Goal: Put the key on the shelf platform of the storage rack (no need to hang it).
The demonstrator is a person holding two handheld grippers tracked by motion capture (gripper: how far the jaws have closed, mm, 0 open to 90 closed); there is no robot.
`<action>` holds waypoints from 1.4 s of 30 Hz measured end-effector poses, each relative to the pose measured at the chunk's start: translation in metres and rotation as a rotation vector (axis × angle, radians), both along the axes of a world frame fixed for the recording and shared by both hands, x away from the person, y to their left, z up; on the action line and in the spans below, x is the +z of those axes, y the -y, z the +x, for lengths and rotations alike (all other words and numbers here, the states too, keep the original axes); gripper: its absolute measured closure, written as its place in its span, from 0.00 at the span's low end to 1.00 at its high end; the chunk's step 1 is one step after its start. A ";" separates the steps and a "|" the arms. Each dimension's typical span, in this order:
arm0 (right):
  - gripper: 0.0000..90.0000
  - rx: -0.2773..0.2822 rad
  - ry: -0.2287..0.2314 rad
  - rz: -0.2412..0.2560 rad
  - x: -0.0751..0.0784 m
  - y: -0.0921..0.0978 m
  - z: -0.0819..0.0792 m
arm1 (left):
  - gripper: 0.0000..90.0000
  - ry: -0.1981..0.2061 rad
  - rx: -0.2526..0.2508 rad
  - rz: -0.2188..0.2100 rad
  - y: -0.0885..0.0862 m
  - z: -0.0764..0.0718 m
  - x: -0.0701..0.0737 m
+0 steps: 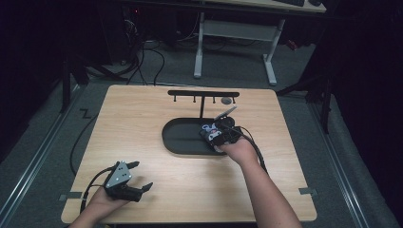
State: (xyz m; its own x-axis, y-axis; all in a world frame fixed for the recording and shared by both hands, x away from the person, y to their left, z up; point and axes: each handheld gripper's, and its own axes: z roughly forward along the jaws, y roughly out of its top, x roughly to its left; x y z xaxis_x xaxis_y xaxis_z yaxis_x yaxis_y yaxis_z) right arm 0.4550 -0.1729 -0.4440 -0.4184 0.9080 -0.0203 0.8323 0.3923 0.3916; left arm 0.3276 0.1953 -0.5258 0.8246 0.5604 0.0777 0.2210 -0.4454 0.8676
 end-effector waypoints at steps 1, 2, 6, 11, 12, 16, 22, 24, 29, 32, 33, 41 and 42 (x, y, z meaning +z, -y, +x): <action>0.40 0.000 0.002 -0.002 0.001 0.000 -0.002 | 0.10 0.000 0.000 0.000 0.000 0.000 0.000; 0.40 0.003 0.006 -0.003 0.002 0.000 -0.003 | 0.10 -0.002 0.001 -0.001 0.000 0.000 0.000; 0.40 0.006 0.029 0.015 0.005 0.001 -0.010 | 0.10 -0.001 0.002 0.001 0.000 0.000 0.000; 0.40 0.014 0.052 0.027 0.005 0.007 -0.020 | 0.10 -0.003 0.006 0.001 0.000 0.001 0.000; 0.40 0.014 0.055 0.033 0.005 0.008 -0.022 | 0.10 -0.003 0.007 0.001 0.000 0.001 0.000; 0.39 0.014 0.067 0.045 0.004 0.015 -0.031 | 0.10 -0.002 0.008 0.003 0.000 0.000 0.000; 0.39 -0.006 0.126 0.098 0.001 0.031 -0.048 | 0.10 -0.003 0.012 0.006 0.001 0.001 -0.001; 0.38 -0.003 0.149 0.108 -0.001 0.035 -0.053 | 0.10 -0.001 0.013 0.007 0.000 0.000 -0.001; 0.36 -0.015 0.187 0.161 -0.011 0.050 -0.066 | 0.10 0.007 0.016 0.006 -0.001 -0.002 -0.001; 0.32 -0.010 0.213 0.177 -0.019 0.057 -0.076 | 0.10 0.012 0.020 0.006 -0.002 -0.003 -0.001; 0.31 -0.012 0.225 0.184 -0.022 0.060 -0.079 | 0.10 0.013 0.021 0.006 -0.002 -0.004 -0.001; 0.27 -0.044 0.346 0.245 -0.046 0.071 -0.119 | 0.10 0.020 0.020 0.014 -0.001 -0.005 -0.001; 0.26 -0.045 0.355 0.247 -0.049 0.072 -0.124 | 0.10 0.019 0.018 0.015 -0.001 -0.004 -0.001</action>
State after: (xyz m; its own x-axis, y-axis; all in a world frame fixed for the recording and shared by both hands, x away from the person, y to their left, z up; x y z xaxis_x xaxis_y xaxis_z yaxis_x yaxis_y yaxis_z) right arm 0.3310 -0.2448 -0.4932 -0.3847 0.9208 0.0648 0.6434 0.2171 0.7341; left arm 0.3234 0.1959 -0.5271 0.8126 0.5739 0.1016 0.2129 -0.4546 0.8649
